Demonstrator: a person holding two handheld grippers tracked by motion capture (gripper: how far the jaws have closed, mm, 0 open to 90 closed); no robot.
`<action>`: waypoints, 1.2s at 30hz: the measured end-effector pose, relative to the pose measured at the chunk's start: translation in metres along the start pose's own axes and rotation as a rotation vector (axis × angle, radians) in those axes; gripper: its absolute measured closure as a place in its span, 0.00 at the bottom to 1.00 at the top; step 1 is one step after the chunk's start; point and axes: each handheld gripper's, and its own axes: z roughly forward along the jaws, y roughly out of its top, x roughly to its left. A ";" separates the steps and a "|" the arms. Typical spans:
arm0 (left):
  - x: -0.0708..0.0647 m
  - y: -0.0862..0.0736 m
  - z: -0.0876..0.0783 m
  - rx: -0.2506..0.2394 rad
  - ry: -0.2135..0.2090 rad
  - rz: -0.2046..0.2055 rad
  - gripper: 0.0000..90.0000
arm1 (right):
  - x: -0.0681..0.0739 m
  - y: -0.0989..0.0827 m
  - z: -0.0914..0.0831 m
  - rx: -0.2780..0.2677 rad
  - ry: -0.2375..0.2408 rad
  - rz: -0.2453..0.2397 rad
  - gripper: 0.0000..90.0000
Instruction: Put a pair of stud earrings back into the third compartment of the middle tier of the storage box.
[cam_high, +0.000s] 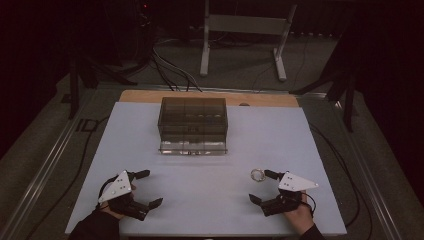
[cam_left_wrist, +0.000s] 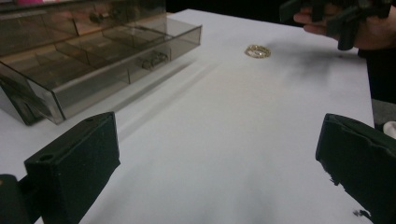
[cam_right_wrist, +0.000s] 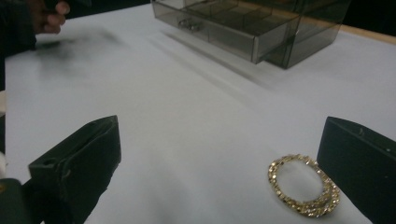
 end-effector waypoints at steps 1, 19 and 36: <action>0.001 0.000 -0.001 -0.005 0.005 -0.007 0.01 | 0.001 0.000 0.000 0.006 0.002 0.000 0.00; 0.000 0.001 -0.004 -0.015 0.010 -0.007 0.01 | 0.020 0.011 0.005 0.034 0.072 -0.037 0.00; -0.001 0.001 -0.002 -0.022 -0.006 -0.019 0.01 | 0.020 0.043 -0.010 -0.057 0.071 -0.021 0.00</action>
